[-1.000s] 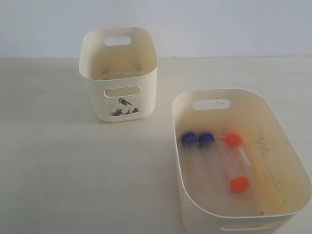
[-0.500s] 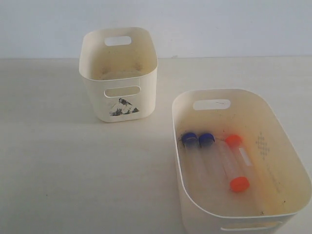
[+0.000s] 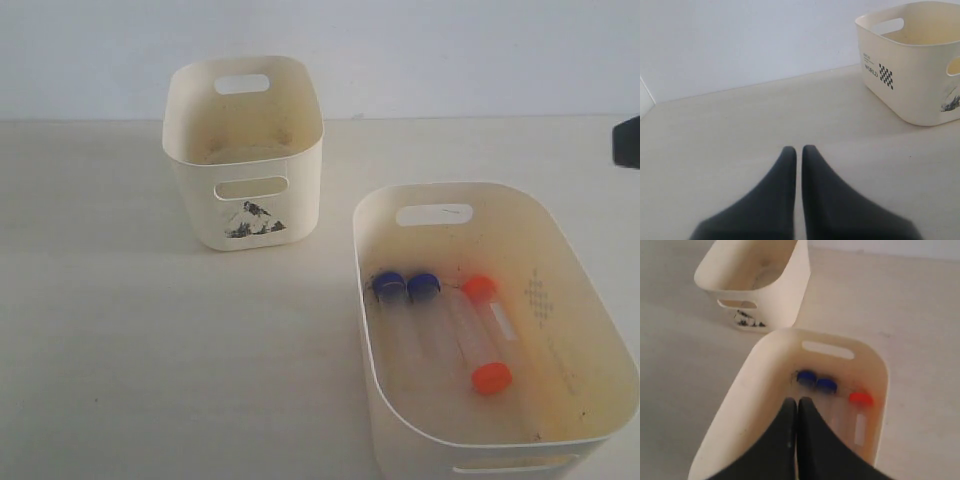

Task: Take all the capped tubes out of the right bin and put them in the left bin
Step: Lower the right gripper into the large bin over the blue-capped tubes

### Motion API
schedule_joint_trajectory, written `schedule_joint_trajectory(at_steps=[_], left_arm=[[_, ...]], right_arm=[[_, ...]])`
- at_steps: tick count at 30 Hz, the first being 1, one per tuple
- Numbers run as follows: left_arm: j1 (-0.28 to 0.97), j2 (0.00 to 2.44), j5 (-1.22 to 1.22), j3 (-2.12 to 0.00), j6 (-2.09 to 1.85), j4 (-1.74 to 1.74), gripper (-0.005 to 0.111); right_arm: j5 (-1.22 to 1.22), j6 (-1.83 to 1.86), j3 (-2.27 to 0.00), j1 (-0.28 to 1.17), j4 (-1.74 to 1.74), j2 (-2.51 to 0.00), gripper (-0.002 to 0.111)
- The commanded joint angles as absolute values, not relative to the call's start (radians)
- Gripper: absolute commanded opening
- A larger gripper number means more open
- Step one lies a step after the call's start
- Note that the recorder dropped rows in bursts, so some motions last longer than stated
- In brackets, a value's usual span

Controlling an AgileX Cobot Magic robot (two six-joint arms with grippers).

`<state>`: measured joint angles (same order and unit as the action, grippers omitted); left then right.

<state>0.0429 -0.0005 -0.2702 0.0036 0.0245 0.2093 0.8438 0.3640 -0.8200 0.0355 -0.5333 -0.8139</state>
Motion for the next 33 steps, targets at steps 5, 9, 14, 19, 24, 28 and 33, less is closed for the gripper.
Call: schedule_joint_trajectory(at_steps=[5,9,14,19,24,28,33], left_arm=[[0.044,0.000,-0.261,0.000,0.038,0.206,0.004],[0.044,0.000,-0.261,0.000,0.038,0.206,0.004],[0.044,0.000,-0.261,0.000,0.038,0.206,0.004],[0.044,0.000,-0.261,0.000,0.038,0.206,0.004],[0.044,0.000,-0.261,0.000,0.038,0.206,0.004],[0.044,0.000,-0.261,0.000,0.038,0.206,0.004],[0.044,0.000,-0.261,0.000,0.038,0.206,0.004]], right_arm=[[0.871,0.449,-0.889,0.157,-0.573,-0.940,0.000],[0.873,0.203,-0.981,0.269,-0.368,-0.985,0.000],[1.073,-0.192,-1.179,0.400,-0.014,-1.119,0.000],[1.221,-0.321,-1.366,0.429,0.063,-1.318,0.000],[1.221,-0.323,-1.387,0.429,0.054,-1.537,0.000],[1.221,-0.282,-1.385,0.429,0.052,-1.652,0.000],[1.190,-0.251,-1.282,0.429,0.031,-1.695,0.000]])
